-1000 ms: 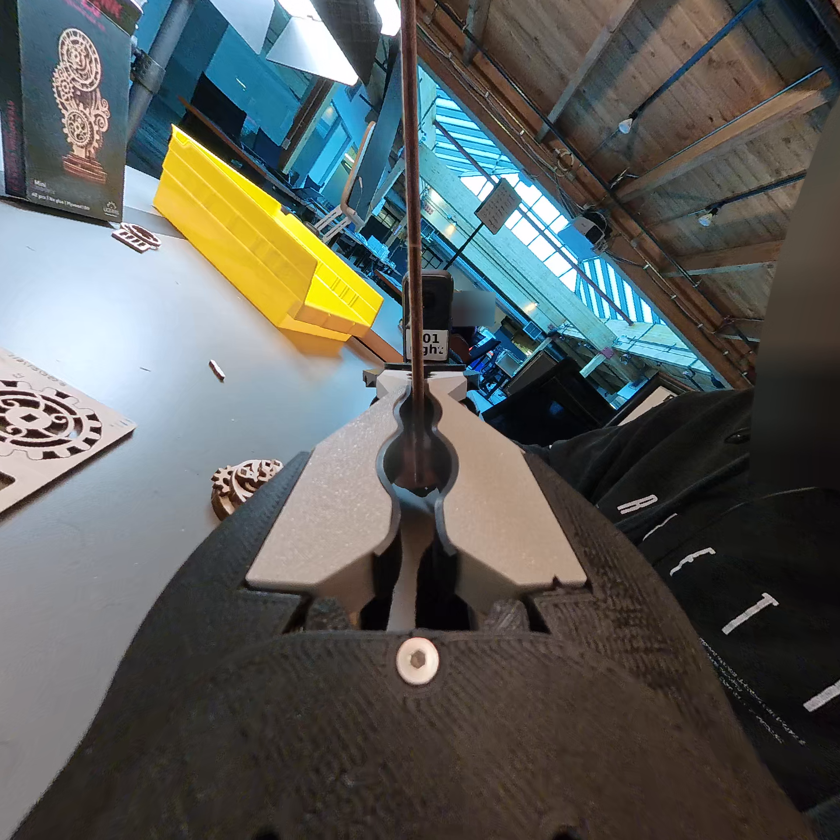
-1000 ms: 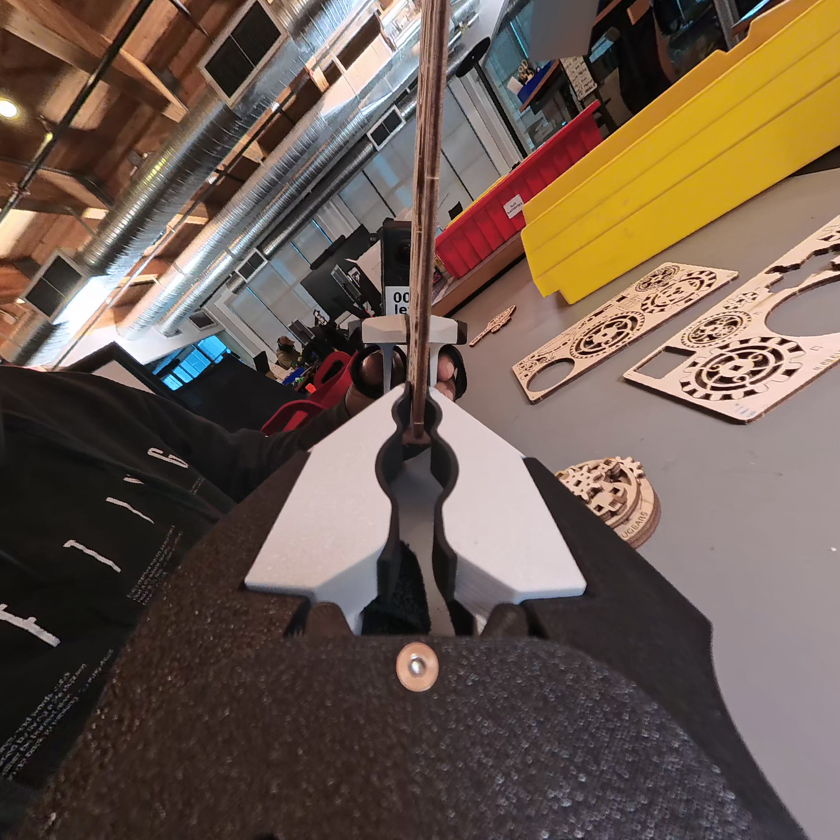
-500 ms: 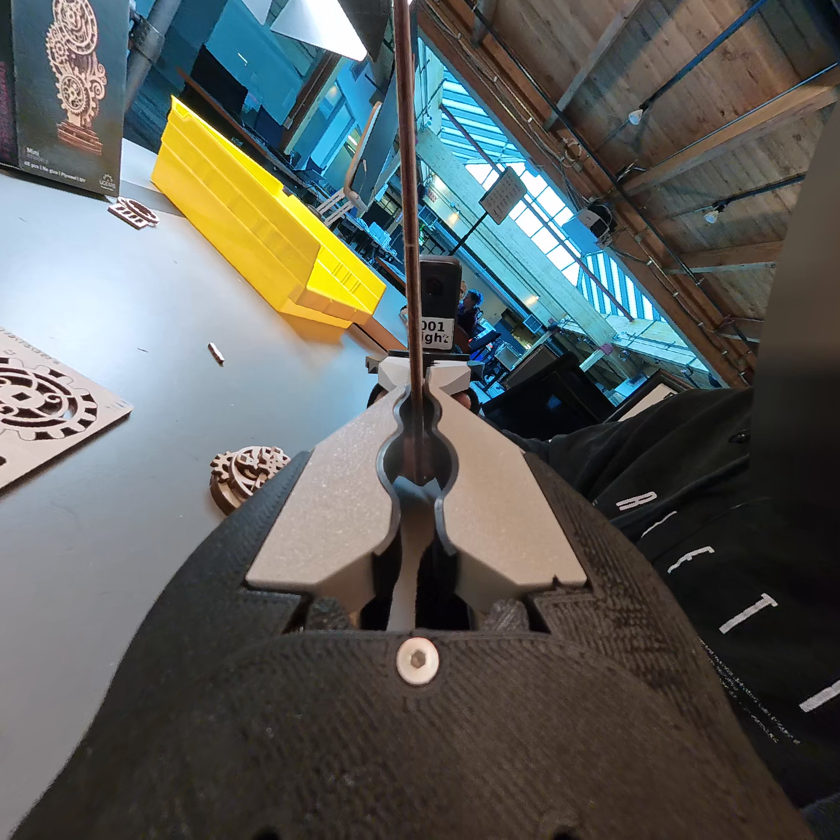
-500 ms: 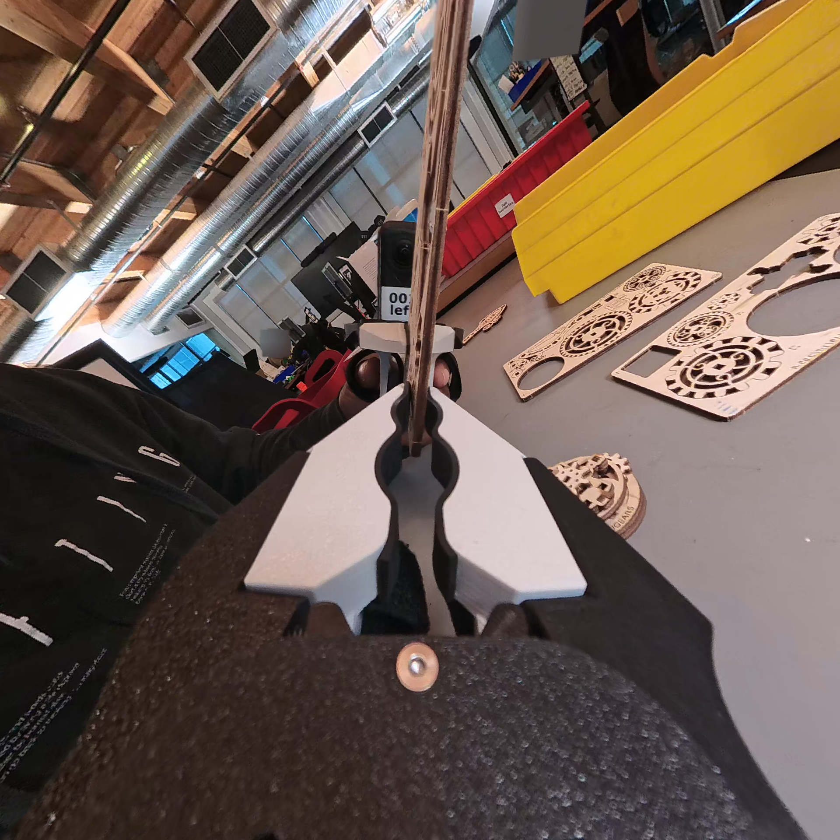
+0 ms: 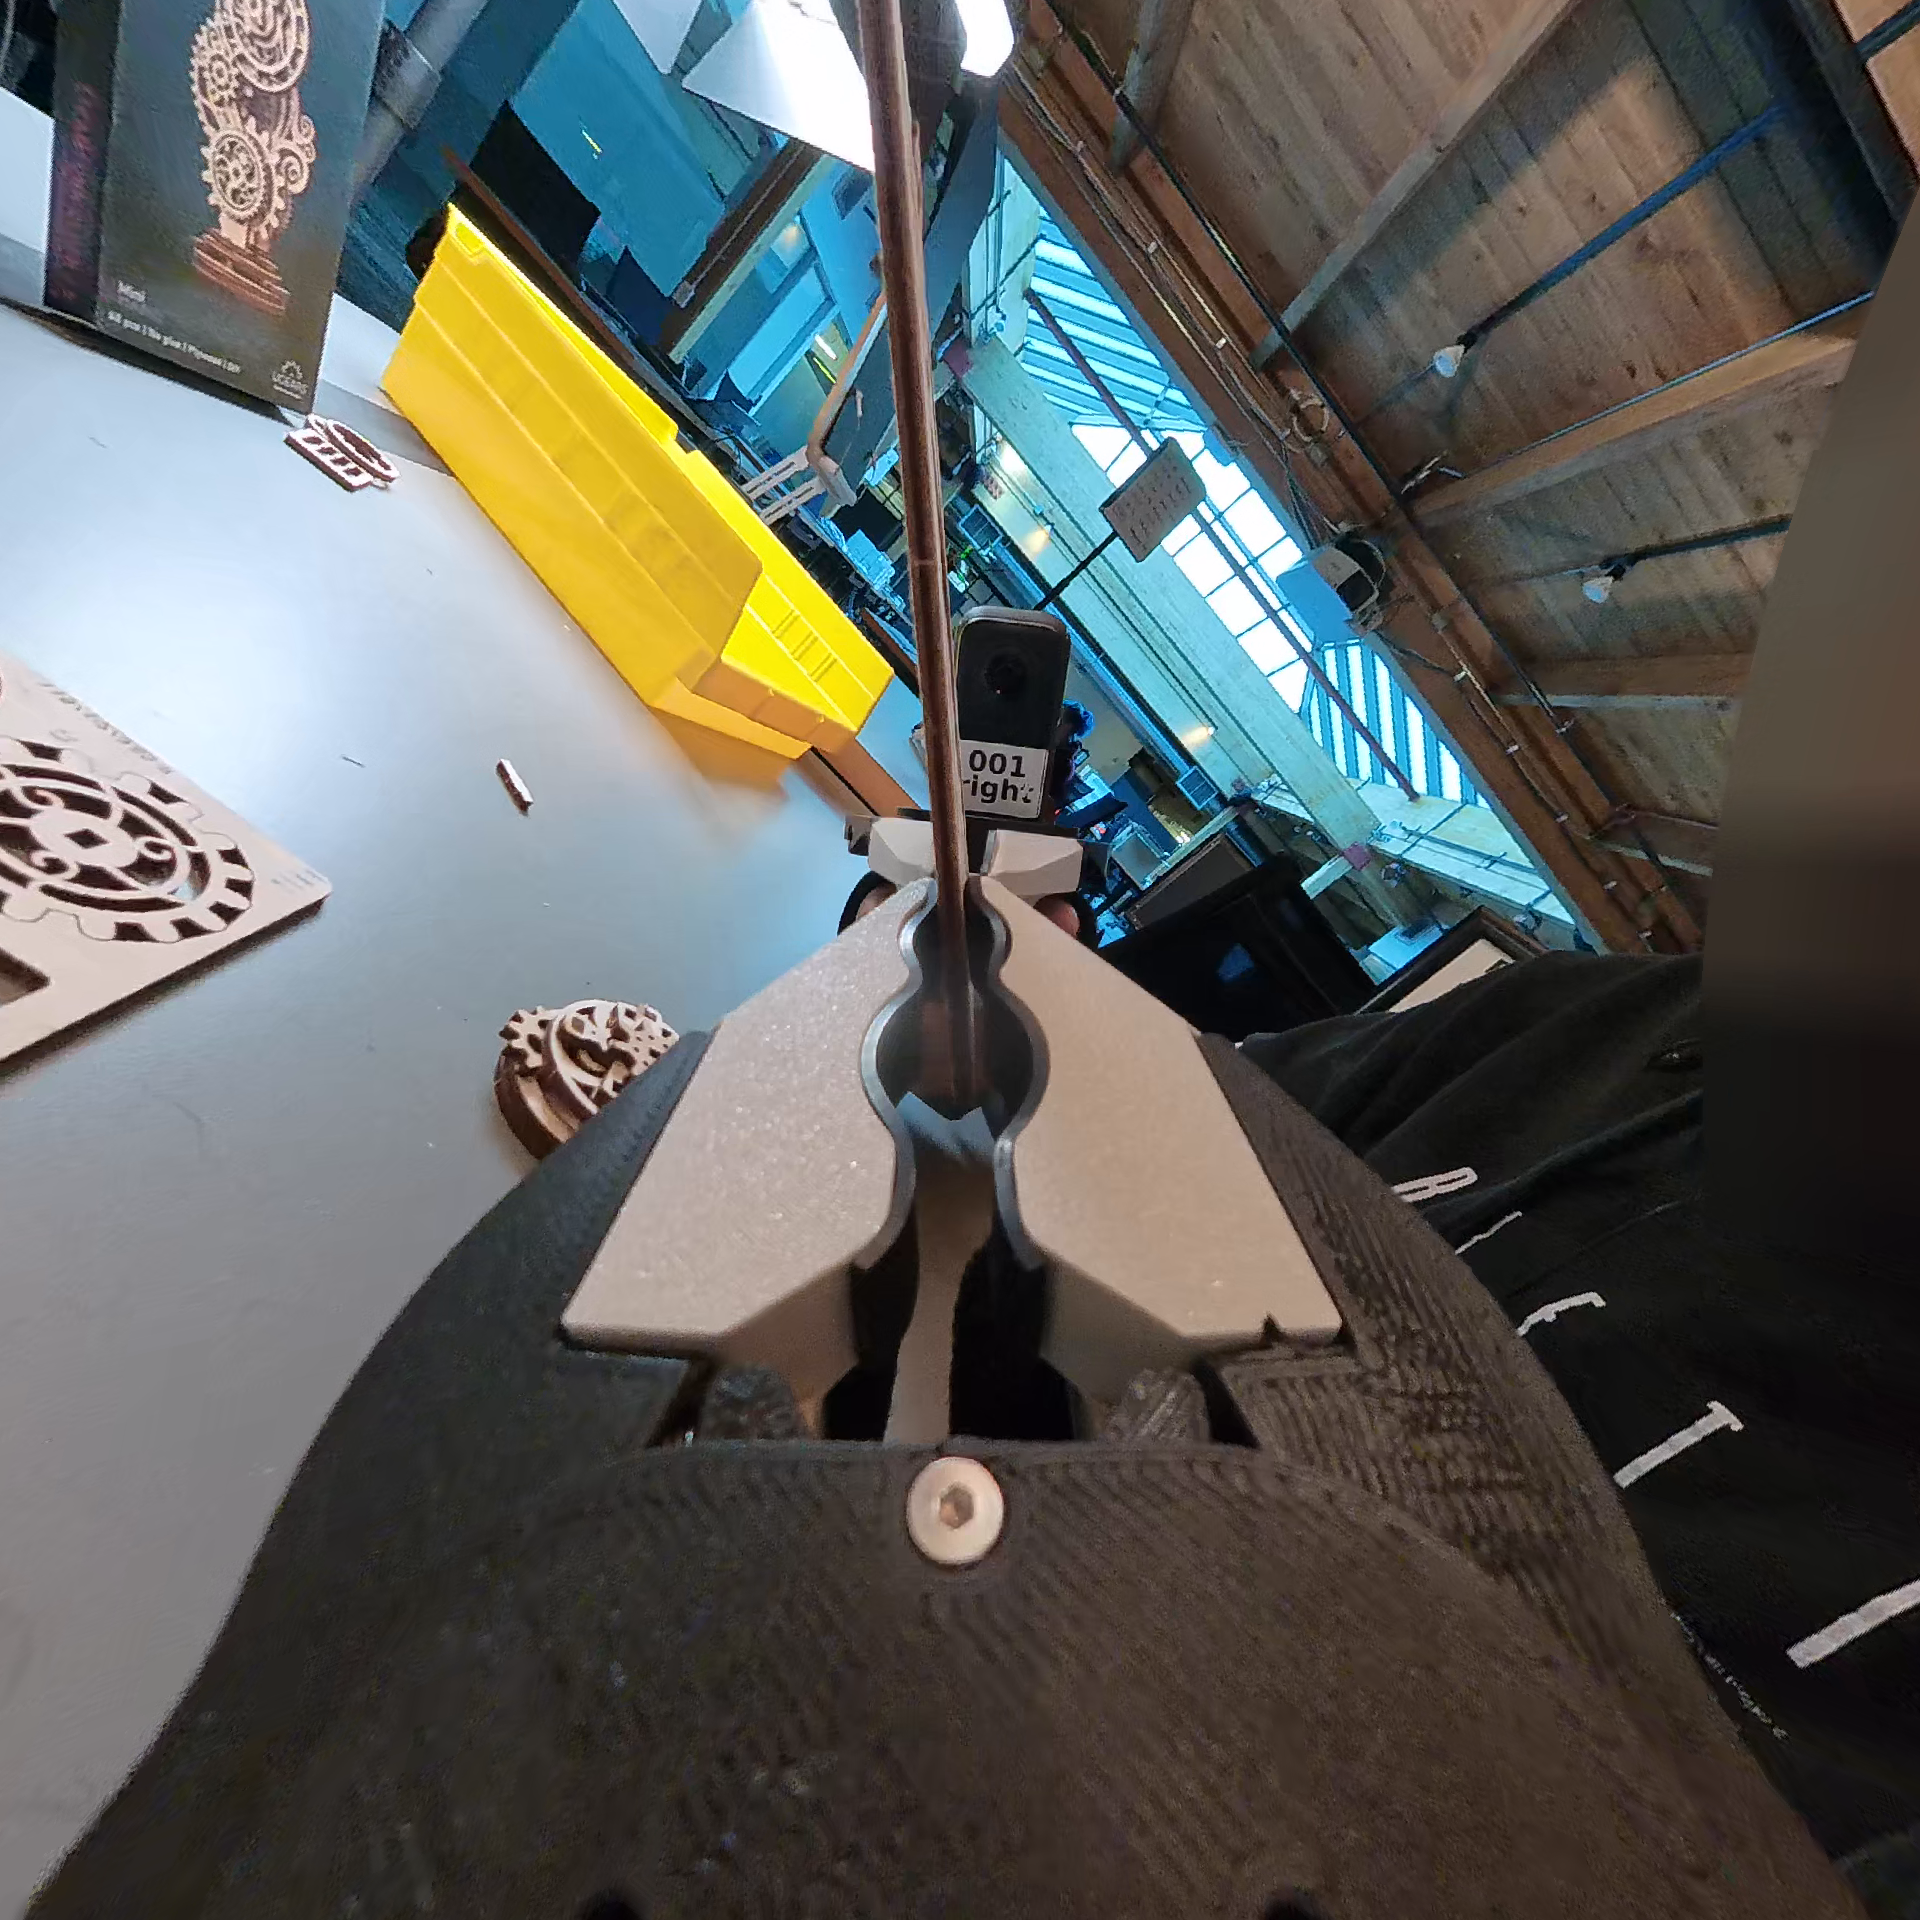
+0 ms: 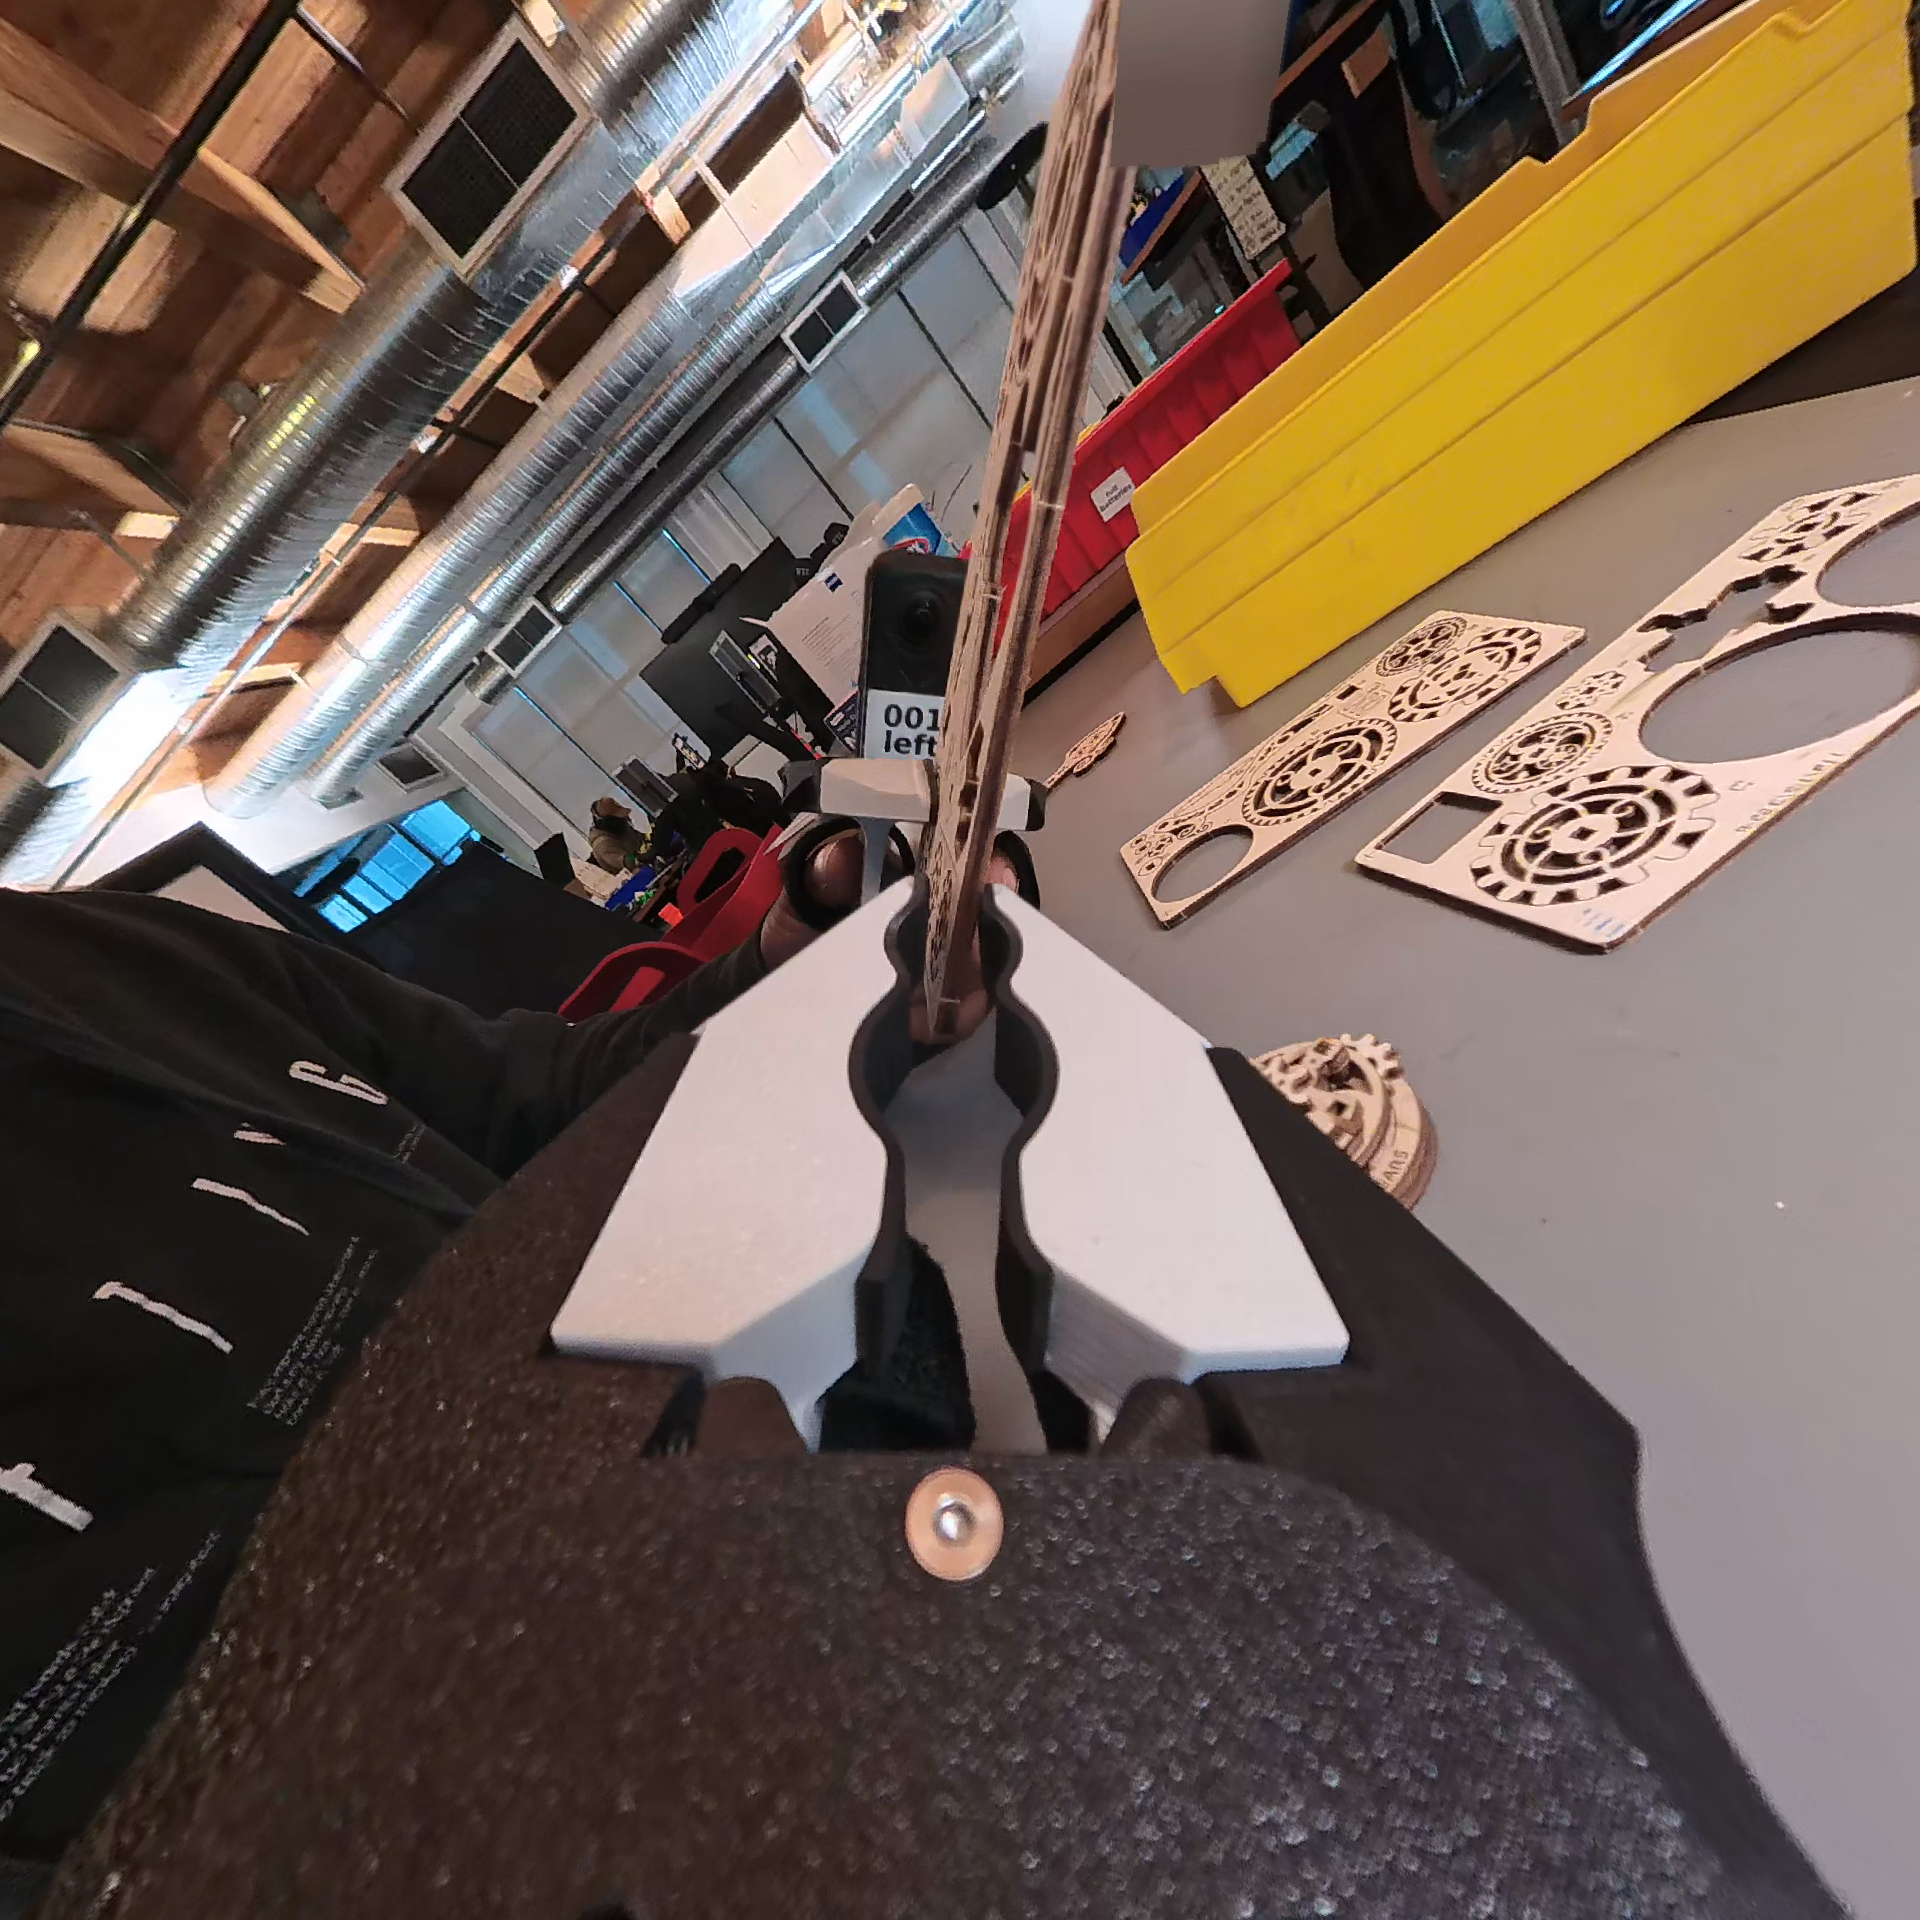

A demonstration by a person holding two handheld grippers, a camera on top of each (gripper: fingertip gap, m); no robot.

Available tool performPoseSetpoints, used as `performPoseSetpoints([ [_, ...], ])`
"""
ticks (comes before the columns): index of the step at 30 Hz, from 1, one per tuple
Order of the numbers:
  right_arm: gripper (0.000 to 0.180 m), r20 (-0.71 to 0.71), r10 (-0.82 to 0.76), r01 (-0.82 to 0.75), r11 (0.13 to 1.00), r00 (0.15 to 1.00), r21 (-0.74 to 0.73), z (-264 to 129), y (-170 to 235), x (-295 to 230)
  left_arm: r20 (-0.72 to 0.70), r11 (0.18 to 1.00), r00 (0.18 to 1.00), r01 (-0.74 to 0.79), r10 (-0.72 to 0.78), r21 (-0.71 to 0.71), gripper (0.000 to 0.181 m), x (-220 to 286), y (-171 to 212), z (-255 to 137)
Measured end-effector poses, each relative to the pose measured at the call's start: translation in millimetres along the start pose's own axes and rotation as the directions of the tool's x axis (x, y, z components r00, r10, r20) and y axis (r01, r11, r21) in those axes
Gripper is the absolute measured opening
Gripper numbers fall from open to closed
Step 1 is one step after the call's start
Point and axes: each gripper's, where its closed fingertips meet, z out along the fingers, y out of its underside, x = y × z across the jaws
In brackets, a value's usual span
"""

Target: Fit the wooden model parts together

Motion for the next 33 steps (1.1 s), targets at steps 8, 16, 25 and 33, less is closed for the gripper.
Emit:
performPoseSetpoints([
  [8, 0.008, -0.034, 0.015, -0.013, 0.998, 0.999, 0.056, -8, -11, 8, 0.015, 0.999, 0.999, 0.036, -0.036, 0.004, 0.001, -6, 0, -2],
  [16, 0.010, -0.060, 0.000, 0.003, 0.999, 0.998, 0.047, -11, -11, 12, 0.029, 0.999, 0.998, 0.051, -0.051, -0.004, 0.001, -10, 2, -2],
  [25, 0.013, -0.103, -0.060, 0.059, 0.998, 0.993, -0.011, -8, -3, 16, 0.042, 0.998, 0.998, 0.052, -0.051, -0.019, 0.001, -12, 4, -2],
  [33, 0.020, -0.231, -0.242, 0.213, 0.967, 0.942, -0.143, -9, 8, 30, 0.202, 0.990, 0.979, 0.038, -0.010, -0.136, 0.002, -36, 8, -17],
])
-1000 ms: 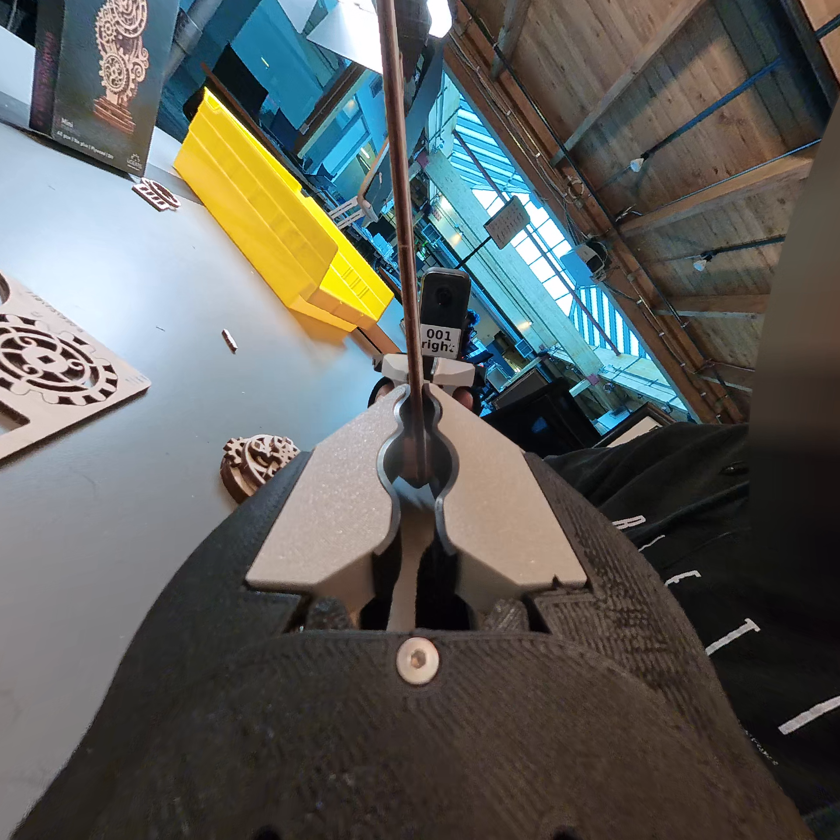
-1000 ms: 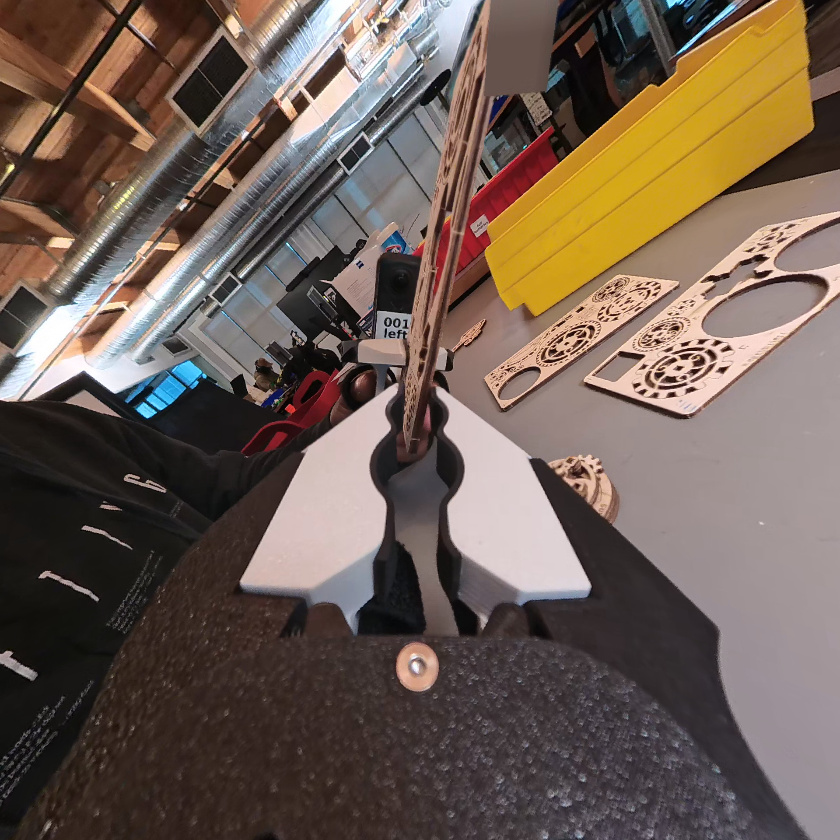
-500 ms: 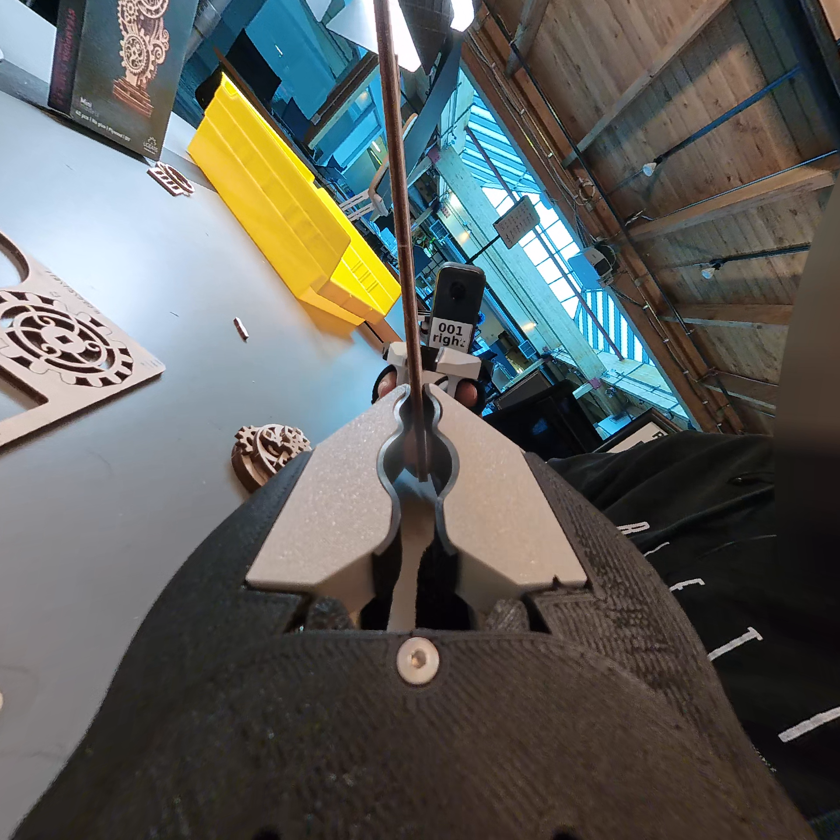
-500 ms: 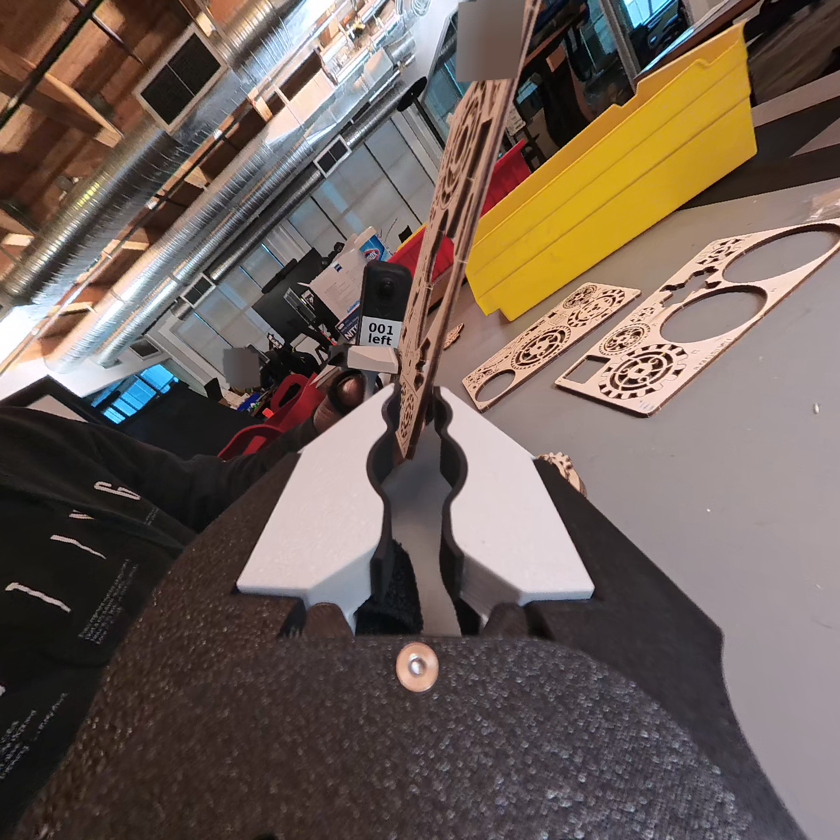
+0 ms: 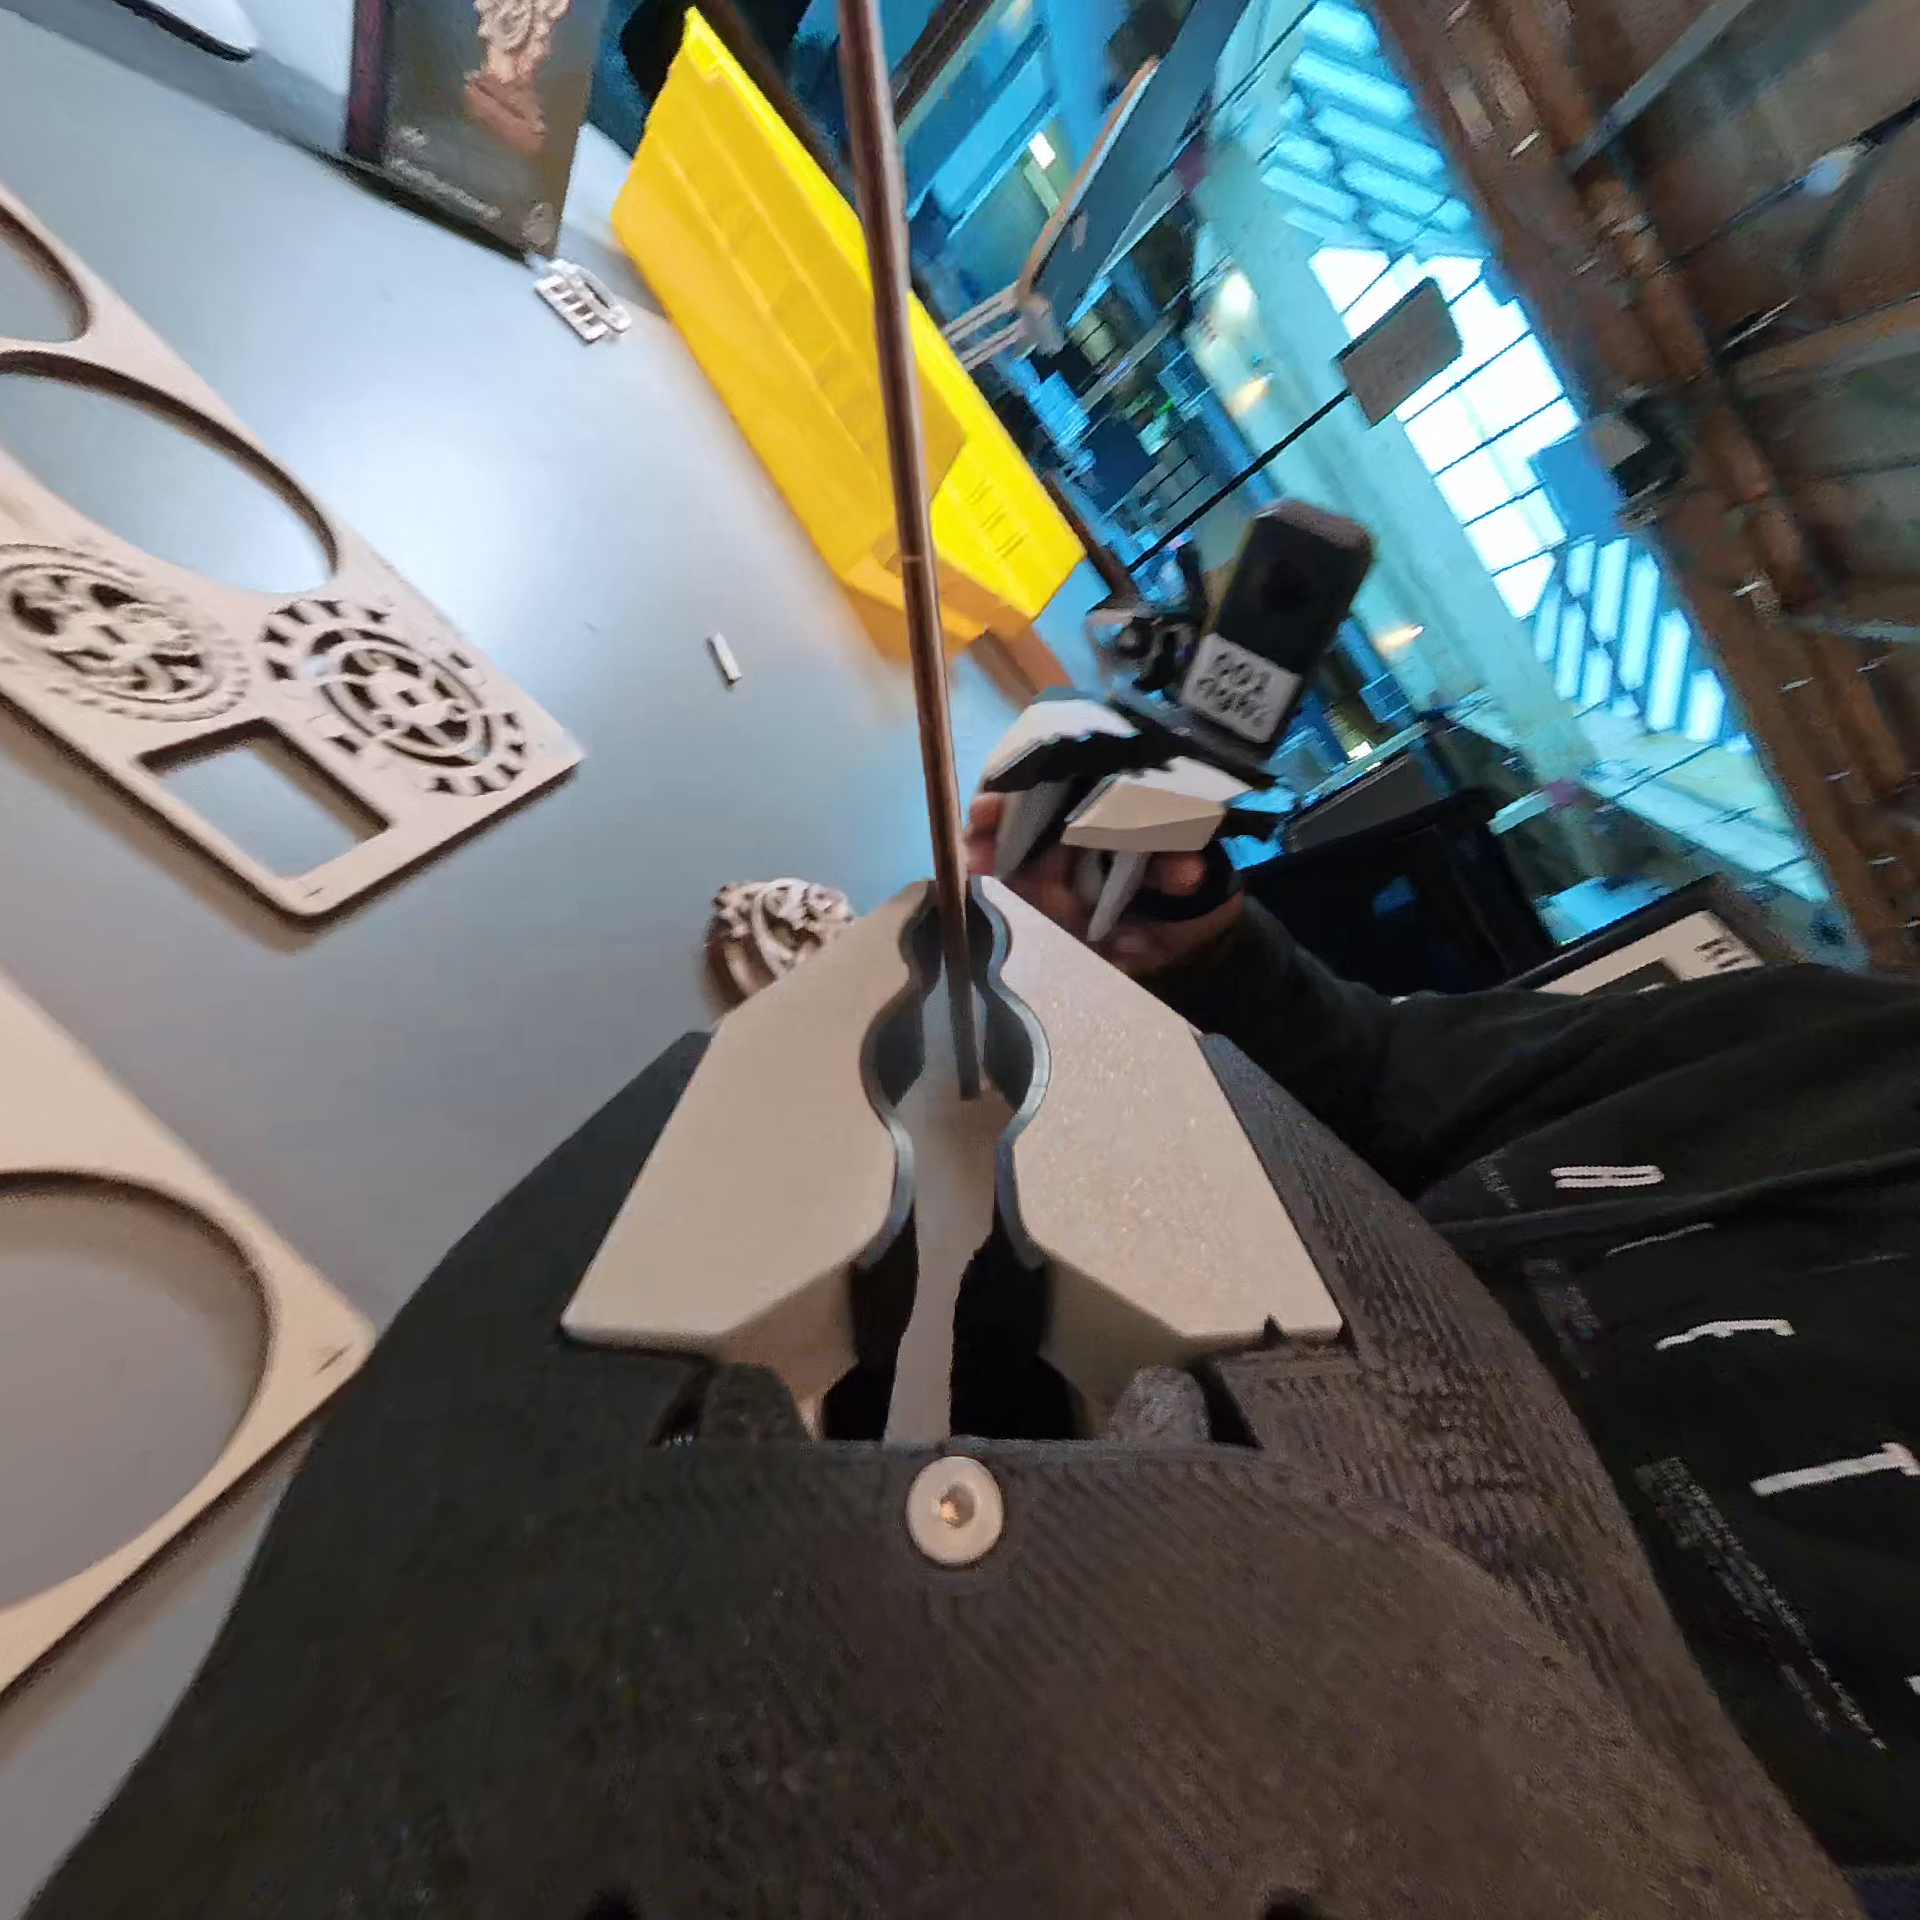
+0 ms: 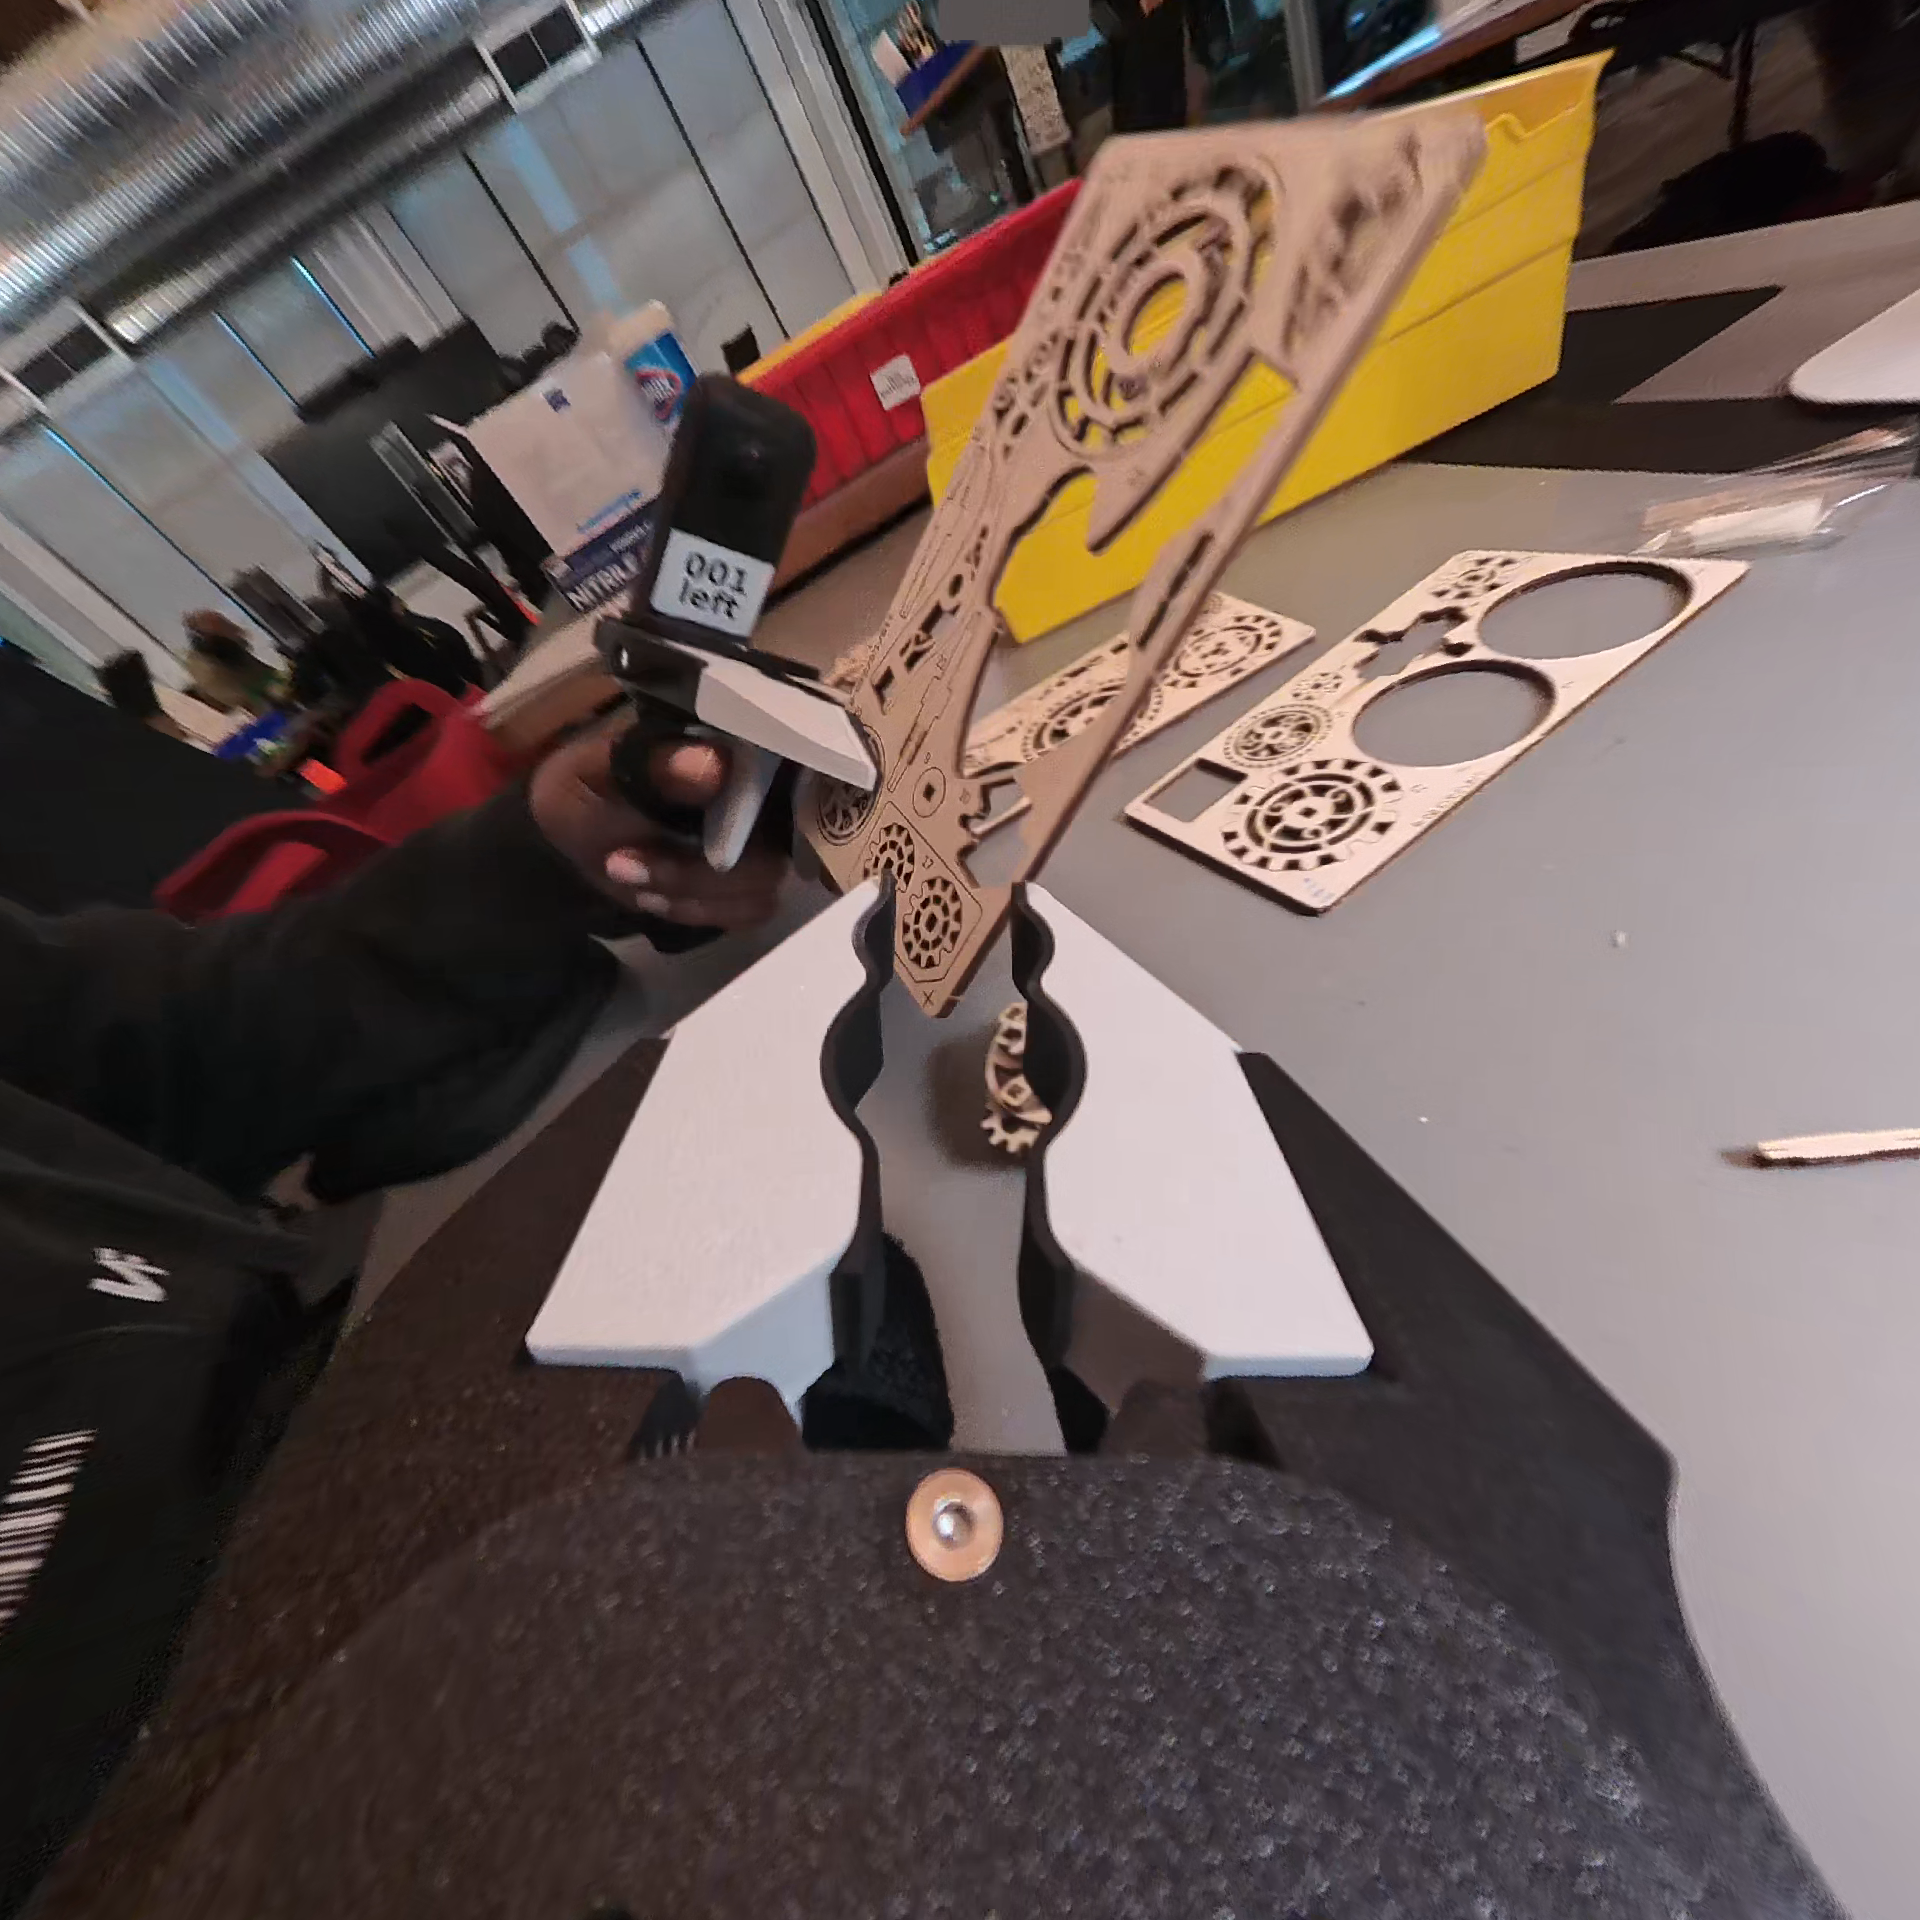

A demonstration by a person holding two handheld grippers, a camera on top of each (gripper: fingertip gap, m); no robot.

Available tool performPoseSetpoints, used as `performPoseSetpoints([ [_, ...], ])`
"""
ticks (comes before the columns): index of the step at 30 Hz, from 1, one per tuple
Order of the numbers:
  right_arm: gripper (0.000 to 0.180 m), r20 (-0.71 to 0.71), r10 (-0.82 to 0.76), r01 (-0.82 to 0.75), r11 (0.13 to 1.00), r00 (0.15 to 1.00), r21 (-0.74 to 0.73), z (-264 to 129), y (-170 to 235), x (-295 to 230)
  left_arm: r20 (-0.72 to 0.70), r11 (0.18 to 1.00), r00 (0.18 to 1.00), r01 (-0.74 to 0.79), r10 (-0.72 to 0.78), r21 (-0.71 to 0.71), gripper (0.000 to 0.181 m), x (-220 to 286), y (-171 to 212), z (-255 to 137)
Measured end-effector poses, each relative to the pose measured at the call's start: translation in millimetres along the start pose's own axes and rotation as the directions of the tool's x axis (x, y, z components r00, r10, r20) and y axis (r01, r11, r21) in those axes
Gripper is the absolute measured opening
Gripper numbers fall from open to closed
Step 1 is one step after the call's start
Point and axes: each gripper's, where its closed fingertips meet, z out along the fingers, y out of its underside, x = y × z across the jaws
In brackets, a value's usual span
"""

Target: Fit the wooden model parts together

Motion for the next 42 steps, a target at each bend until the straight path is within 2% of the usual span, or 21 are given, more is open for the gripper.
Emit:
performPoseSetpoints([
  [3, 0.019, -0.039, -0.066, 0.065, 0.998, 0.997, -0.025, -1, 1, 2, 0.054, 0.999, 0.998, -0.028, 0.030, -0.025, 0.001, -8, -2, -9],
  [9, 0.020, -0.062, -0.074, 0.072, 0.997, 0.995, -0.031, 0, 3, 2, -0.025, 0.999, 0.999, -0.039, 0.040, 0.019, 0.002, 4, -5, -8],
  [15, 0.031, 0.069, 0.086, -0.089, 0.995, 0.994, 0.036, 7, -3, -17, -0.143, 0.995, 0.985, -0.094, 0.098, 0.037, 0.001, 32, 3, 7],
  [19, 0.020, 0.142, 0.147, -0.157, 0.985, 0.979, 0.064, 7, -8, -29, -0.163, 0.989, 0.976, -0.142, 0.145, 0.031, 0.002, 44, 10, 17],
  [23, 0.011, 0.155, 0.138, -0.149, 0.987, 0.978, 0.063, 5, -8, -34, -0.150, 0.986, 0.974, -0.167, 0.170, 0.032, 0.001, 48, 12, 20],
  [30, 0.010, 0.132, 0.110, -0.113, 0.993, 0.985, 0.018, -19, -12, -39, -0.179, 0.985, 0.969, -0.172, 0.173, 0.018, 0.001, 65, 18, 39],
  [37, 0.010, 0.077, 0.122, -0.124, 0.992, 0.990, 0.024, -51, -9, -33, -0.240, 0.996, 0.968, -0.083, 0.074, -0.028, 0.002, 73, 28, 68],
  [40, 0.010, 0.081, 0.164, -0.166, 0.986, 0.983, 0.019, -56, -3, -31, -0.232, 0.994, 0.970, -0.094, 0.076, -0.065, 0.002, 73, 33, 71],
  [42, 0.011, 0.073, 0.180, -0.182, 0.983, 0.981, 0.011, -56, -1, -30, -0.169, 0.982, 0.979, -0.134, 0.111, -0.133, 0.002, 67, 35, 60],
])
